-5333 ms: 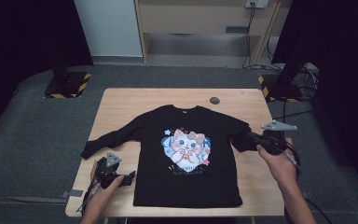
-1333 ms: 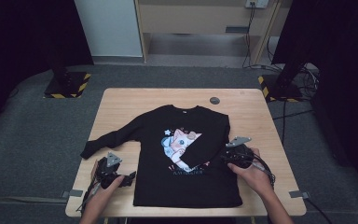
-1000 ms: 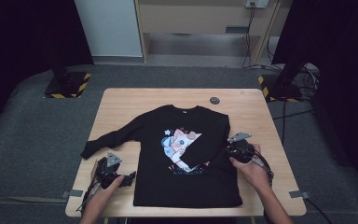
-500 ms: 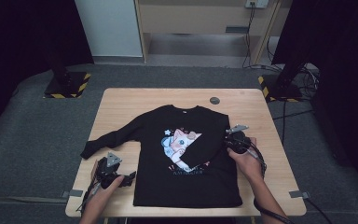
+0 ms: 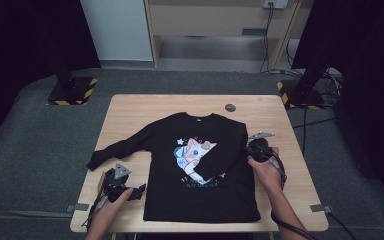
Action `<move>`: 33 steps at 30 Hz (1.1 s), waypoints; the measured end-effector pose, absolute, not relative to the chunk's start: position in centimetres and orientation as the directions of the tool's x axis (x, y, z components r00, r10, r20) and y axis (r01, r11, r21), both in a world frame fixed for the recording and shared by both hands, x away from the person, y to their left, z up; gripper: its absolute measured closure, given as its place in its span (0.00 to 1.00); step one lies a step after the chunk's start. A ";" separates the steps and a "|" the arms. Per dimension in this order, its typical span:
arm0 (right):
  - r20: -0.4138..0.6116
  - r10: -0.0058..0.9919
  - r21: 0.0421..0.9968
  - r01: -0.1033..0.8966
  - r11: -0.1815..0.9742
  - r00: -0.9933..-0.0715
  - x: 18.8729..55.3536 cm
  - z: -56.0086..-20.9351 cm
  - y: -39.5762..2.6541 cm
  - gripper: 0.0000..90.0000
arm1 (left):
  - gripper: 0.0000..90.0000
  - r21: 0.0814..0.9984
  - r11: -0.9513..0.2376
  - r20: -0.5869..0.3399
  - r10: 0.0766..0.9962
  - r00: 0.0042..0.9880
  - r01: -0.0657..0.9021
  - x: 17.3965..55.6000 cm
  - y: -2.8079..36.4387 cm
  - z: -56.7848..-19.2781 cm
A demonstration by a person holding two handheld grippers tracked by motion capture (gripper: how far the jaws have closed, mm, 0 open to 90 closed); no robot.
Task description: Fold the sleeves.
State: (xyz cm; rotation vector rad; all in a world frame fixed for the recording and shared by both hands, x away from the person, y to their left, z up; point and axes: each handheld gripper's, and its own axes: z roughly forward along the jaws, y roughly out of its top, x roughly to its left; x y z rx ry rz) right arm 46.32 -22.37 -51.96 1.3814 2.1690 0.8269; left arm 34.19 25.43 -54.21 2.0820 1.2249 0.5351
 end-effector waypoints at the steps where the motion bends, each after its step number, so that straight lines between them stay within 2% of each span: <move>1: -0.041 0.919 0.694 0.651 0.308 -0.391 46.2 -51.8 -22.7 0.95 | 0.00 0.712 -0.348 0.019 0.877 0.479 0.610 34.2 25.4 -54.2; 5: 0.028 0.953 0.694 0.692 0.198 -0.301 46.3 -52.3 -24.4 0.90 | 0.00 0.712 -0.349 0.019 0.877 0.480 0.610 34.2 25.4 -54.2; 8: 0.056 0.966 0.696 0.704 0.143 -0.253 46.3 -52.6 -25.1 0.79 | 0.00 0.712 -0.349 0.019 0.877 0.480 0.610 34.2 25.4 -54.2; 10: 0.032 0.966 0.702 0.694 0.161 -0.256 46.2 -52.5 -25.1 0.74 | 0.00 0.712 -0.349 0.019 0.877 0.480 0.609 34.2 25.4 -54.2; 16: -0.070 0.965 0.692 0.684 0.229 -0.252 46.2 -51.8 -25.3 0.69 | 0.00 0.712 -0.349 0.019 0.877 0.480 0.609 34.2 25.4 -54.2; 20: -0.074 0.965 0.695 0.680 0.231 -0.252 45.8 -51.6 -25.9 0.65 | 0.00 0.712 -0.350 0.019 0.877 0.481 0.609 34.2 25.4 -54.2; 26: -0.086 0.950 0.701 0.660 0.271 -0.299 43.8 -51.5 -26.0 0.45 | 0.00 0.713 -0.348 0.019 0.877 0.480 0.609 34.2 25.4 -54.2; 33: -0.038 0.923 0.708 0.642 0.296 -0.383 41.4 -51.9 -26.5 0.19 | 0.00 0.713 -0.344 0.015 0.878 0.478 0.610 34.0 25.5 -54.2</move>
